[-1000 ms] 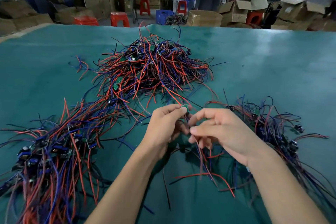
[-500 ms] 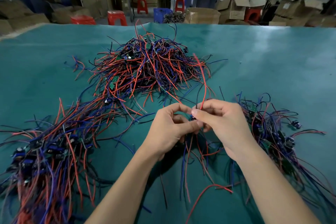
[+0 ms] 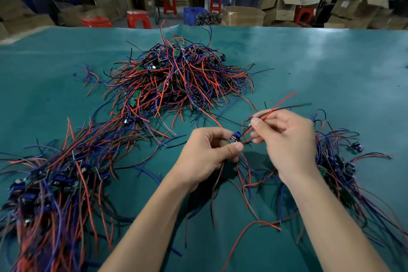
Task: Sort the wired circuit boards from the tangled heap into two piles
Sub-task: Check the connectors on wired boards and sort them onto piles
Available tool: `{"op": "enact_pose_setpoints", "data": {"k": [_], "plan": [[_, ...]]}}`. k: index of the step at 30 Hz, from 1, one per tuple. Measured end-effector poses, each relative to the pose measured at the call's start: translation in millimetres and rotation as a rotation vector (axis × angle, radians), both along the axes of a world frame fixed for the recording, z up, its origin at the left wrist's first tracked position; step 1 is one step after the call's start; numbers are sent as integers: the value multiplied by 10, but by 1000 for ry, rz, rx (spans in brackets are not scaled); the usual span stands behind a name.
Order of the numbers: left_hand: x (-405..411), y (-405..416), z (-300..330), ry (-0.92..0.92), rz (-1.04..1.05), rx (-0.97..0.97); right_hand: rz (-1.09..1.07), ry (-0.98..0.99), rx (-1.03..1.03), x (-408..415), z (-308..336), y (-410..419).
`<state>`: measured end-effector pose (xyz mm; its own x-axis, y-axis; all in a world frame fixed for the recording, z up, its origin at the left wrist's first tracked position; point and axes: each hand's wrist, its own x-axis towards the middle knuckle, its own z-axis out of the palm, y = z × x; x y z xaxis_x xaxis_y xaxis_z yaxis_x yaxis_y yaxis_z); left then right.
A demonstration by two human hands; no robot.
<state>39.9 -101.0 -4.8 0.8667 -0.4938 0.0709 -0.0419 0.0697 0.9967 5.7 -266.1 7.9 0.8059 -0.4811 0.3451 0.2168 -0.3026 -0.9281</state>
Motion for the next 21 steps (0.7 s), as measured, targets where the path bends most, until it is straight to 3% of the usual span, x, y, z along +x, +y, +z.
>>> {"op": "enact_pose_setpoints", "data": {"k": [4,8,11,16,21], "plan": [[-13,-18,-4,-34,-44,7,-192,-121,75,9,42,-225],[-25,-24,-19,-51,-28,26,-340,-277,362,-14,93,-345],[-16,-16,-24,11,91,-64,-352,-282,571,-22,166,-298],[16,2,17,66,195,-197,-3,68,545,-31,166,143],[-17,23,27,12,90,-214,334,240,349,-97,61,446]]}}
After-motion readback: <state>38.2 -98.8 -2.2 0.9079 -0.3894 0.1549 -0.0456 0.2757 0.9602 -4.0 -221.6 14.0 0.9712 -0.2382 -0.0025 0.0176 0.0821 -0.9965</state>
